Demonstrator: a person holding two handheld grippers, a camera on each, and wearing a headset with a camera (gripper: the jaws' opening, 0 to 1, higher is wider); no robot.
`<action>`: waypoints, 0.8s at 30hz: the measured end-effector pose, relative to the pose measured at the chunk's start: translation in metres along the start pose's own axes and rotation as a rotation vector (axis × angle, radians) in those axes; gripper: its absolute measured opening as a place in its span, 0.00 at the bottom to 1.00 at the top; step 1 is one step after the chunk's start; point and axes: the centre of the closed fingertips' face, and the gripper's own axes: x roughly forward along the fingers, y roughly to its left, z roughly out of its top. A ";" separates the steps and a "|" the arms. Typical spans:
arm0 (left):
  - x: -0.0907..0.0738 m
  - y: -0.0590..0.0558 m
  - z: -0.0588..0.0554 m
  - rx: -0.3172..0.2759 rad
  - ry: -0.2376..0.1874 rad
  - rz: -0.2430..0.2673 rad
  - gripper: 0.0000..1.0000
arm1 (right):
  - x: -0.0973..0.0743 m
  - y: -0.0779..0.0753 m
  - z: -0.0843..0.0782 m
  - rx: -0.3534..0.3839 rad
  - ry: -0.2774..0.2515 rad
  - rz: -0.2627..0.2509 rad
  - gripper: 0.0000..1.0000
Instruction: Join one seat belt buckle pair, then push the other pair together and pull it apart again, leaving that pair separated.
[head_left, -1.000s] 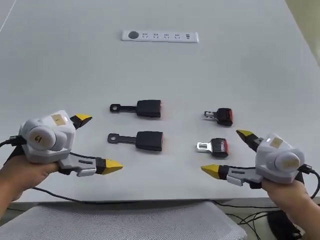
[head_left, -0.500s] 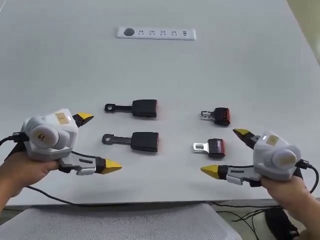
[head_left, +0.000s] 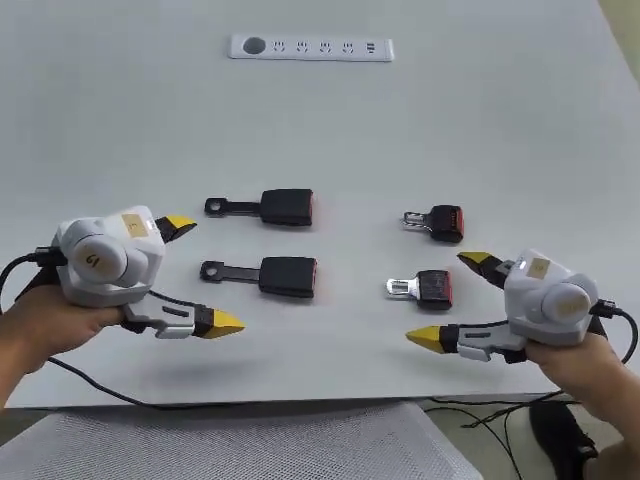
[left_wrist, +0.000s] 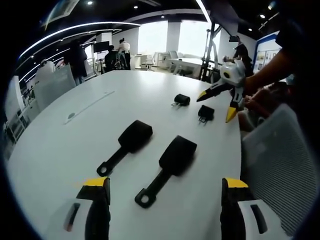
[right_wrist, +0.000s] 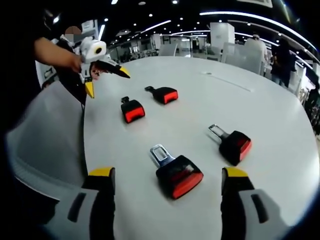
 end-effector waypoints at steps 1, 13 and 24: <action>0.001 0.000 0.000 0.003 0.002 -0.004 0.93 | 0.000 -0.002 0.000 0.001 0.001 0.004 0.88; 0.025 -0.001 0.001 0.040 0.038 -0.062 0.90 | 0.006 -0.011 -0.006 -0.035 0.048 0.075 0.82; 0.049 -0.007 0.001 0.097 0.072 -0.130 0.86 | 0.009 -0.015 -0.009 -0.085 0.077 0.131 0.75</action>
